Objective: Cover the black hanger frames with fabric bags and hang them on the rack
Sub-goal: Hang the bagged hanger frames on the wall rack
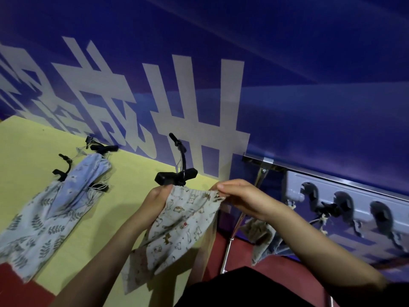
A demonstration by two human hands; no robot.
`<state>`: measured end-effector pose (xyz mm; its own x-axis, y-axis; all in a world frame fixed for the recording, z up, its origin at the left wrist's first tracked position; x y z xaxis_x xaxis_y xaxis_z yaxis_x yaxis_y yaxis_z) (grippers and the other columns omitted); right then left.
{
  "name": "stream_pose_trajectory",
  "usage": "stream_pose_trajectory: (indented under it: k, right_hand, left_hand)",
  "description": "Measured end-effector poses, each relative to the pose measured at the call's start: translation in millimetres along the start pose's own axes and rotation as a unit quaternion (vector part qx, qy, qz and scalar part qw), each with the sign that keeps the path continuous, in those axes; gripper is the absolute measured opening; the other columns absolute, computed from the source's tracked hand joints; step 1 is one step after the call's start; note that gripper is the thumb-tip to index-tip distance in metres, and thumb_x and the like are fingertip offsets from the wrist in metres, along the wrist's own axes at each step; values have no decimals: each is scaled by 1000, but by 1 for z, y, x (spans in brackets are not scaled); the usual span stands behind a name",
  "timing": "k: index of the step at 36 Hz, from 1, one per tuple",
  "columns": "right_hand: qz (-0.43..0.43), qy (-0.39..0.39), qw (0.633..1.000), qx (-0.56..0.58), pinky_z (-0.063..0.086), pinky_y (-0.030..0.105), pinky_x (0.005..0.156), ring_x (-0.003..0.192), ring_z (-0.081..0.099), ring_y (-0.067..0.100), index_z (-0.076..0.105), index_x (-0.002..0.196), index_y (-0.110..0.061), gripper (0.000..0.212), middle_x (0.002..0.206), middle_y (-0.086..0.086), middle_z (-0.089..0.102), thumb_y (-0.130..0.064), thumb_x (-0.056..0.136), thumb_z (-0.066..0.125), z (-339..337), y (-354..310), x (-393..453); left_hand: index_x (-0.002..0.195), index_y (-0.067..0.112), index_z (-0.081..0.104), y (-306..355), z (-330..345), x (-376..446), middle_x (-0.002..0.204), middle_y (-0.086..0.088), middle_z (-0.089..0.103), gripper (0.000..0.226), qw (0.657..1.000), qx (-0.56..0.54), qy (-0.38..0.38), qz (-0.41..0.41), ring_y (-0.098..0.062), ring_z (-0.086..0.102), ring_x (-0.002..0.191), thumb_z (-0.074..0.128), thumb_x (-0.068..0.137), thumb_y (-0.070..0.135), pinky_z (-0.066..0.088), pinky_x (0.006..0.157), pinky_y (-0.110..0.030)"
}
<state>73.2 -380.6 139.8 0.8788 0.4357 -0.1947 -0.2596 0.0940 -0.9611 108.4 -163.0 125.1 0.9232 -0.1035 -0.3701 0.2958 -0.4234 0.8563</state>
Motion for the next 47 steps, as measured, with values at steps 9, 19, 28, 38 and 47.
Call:
stream_pose_trajectory:
  k: [9,19,28,38,47]
  right_hand:
    - [-18,-17,973,229,36,24,60,54,35,14,52,64,-12,29,50,-4,31,-24,71,77,1,-9,-12]
    - [-94,82,969,212,52,28,77,43,33,9,45,54,-18,29,47,-6,31,-12,81,55,11,-20,-19]
    - [-104,223,969,-37,39,16,45,44,58,8,41,67,-9,36,46,-2,54,21,85,47,-19,-20,-40]
    - [-76,148,986,-25,45,16,49,76,58,20,46,73,-10,12,59,-9,59,-7,78,57,-4,-9,-50]
    - [-52,145,988,13,27,21,48,49,34,8,55,65,-10,11,54,-4,44,-11,65,44,12,-10,-45]
  left_hand:
    - [79,23,59,-1,-11,3,81,2,61,45,995,-54,85,-15,-11,56,75,30,102,47,39,61,-25]
    - [86,27,62,-7,-3,-2,86,2,66,34,998,-33,53,21,-14,62,83,37,101,44,43,64,-23]
    - [88,18,59,2,15,-19,86,-6,66,34,994,-112,-18,-3,-25,63,83,44,76,46,50,83,-40]
    - [90,11,57,5,33,-26,84,-6,67,44,987,-115,-109,13,-17,65,76,44,68,47,51,69,-30]
    - [87,18,61,3,48,-27,70,6,70,56,976,-196,-92,-16,-14,62,77,12,102,42,48,67,-27]
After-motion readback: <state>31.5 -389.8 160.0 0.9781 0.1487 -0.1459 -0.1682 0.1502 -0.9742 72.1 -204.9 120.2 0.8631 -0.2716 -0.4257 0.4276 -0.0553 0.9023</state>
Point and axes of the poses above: each hand's wrist, its own x-axis towards the middle knuckle, its own z-axis out of the palm, y = z × x, the point moved 3 cm from there along x, towards the middle knuckle
